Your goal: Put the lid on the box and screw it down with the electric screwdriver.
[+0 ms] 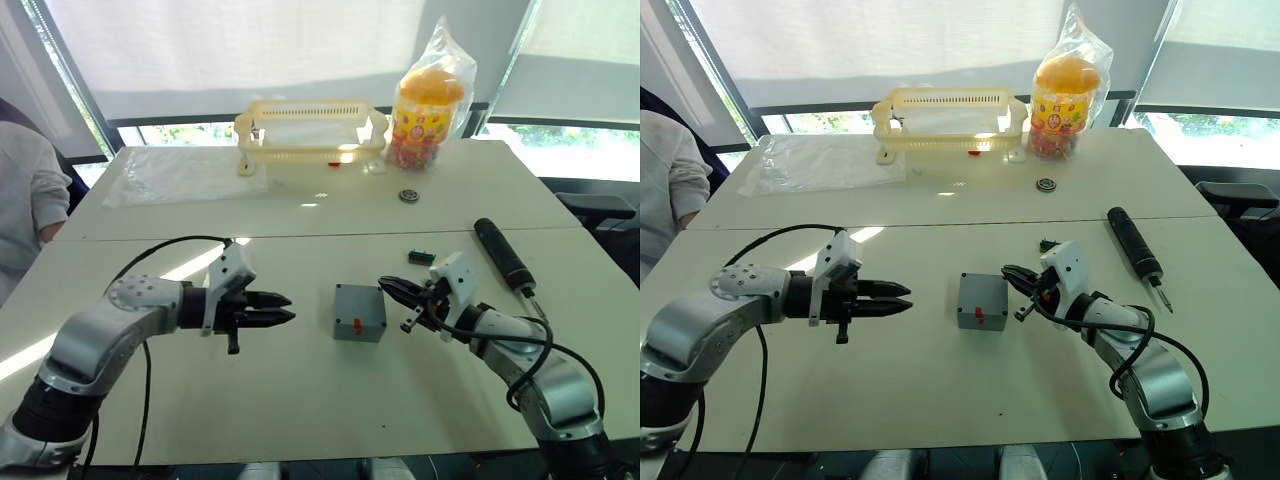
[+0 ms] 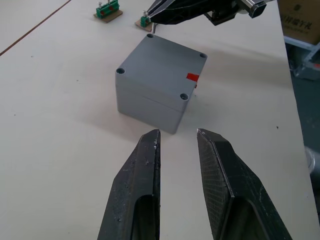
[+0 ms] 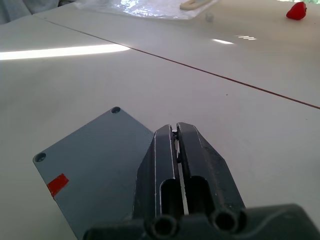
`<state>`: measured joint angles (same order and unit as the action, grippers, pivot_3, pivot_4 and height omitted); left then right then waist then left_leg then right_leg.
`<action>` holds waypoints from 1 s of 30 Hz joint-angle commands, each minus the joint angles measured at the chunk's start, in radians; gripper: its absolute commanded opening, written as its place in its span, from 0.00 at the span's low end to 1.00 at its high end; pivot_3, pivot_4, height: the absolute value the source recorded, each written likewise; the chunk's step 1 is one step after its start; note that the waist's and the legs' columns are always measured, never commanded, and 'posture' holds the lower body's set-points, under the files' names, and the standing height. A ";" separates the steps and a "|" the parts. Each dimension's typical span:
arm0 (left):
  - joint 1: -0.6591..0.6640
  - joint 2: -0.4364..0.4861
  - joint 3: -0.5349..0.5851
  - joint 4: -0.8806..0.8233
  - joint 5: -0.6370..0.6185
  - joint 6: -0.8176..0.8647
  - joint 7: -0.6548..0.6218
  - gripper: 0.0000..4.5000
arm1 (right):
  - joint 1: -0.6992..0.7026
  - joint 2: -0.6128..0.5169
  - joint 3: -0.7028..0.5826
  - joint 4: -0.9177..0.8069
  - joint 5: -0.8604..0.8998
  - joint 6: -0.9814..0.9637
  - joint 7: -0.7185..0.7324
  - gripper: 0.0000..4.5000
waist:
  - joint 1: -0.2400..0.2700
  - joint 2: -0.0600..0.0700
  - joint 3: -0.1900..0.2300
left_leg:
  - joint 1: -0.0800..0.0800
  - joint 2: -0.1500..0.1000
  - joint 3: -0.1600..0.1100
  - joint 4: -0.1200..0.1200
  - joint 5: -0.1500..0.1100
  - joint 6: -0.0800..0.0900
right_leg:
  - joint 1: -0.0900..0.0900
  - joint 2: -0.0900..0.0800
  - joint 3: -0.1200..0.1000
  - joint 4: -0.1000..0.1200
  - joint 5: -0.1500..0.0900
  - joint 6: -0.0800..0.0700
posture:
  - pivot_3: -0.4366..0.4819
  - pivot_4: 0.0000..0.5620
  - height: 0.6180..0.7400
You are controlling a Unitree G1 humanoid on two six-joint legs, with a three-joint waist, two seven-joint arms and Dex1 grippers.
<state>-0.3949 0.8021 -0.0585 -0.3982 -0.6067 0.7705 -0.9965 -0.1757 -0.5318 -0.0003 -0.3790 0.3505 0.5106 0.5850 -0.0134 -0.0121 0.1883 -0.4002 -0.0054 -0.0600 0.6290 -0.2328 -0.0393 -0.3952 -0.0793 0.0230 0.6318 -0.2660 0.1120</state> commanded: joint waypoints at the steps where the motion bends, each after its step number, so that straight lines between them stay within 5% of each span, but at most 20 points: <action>1: 0.005 -0.001 0.022 -0.037 -0.010 -0.007 0.011 0.25 | -0.015 0.000 -0.003 0.005 -0.014 -0.037 0.009 0.01 | 0.000 0.000 0.000 | 0.000 0.000 0.000 0.000 0.000 0.000 | 0.000 0.000 0.000 0.000 0.000 0.000 | 0.48 0.27 1.00; 30: 0.006 -0.025 0.005 -0.007 0.014 -0.030 0.019 0.25 | -0.024 0.019 -0.028 -0.013 -0.036 -0.069 -0.030 0.01 | 0.000 0.000 0.000 | 0.000 0.000 0.000 0.000 0.000 0.000 | 0.000 0.000 0.000 0.000 0.000 0.001 | 0.48 0.27 1.00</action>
<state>-0.3886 0.7793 -0.0599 -0.3924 -0.5973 0.7573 -0.9785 -0.1936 -0.5132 -0.0008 -0.3374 0.2995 0.4490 0.5564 -0.0136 -0.0121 0.1883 -0.4004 -0.0054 -0.0600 0.6291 -0.2328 -0.0394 -0.3954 -0.0792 0.0230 0.6321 -0.2655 0.1128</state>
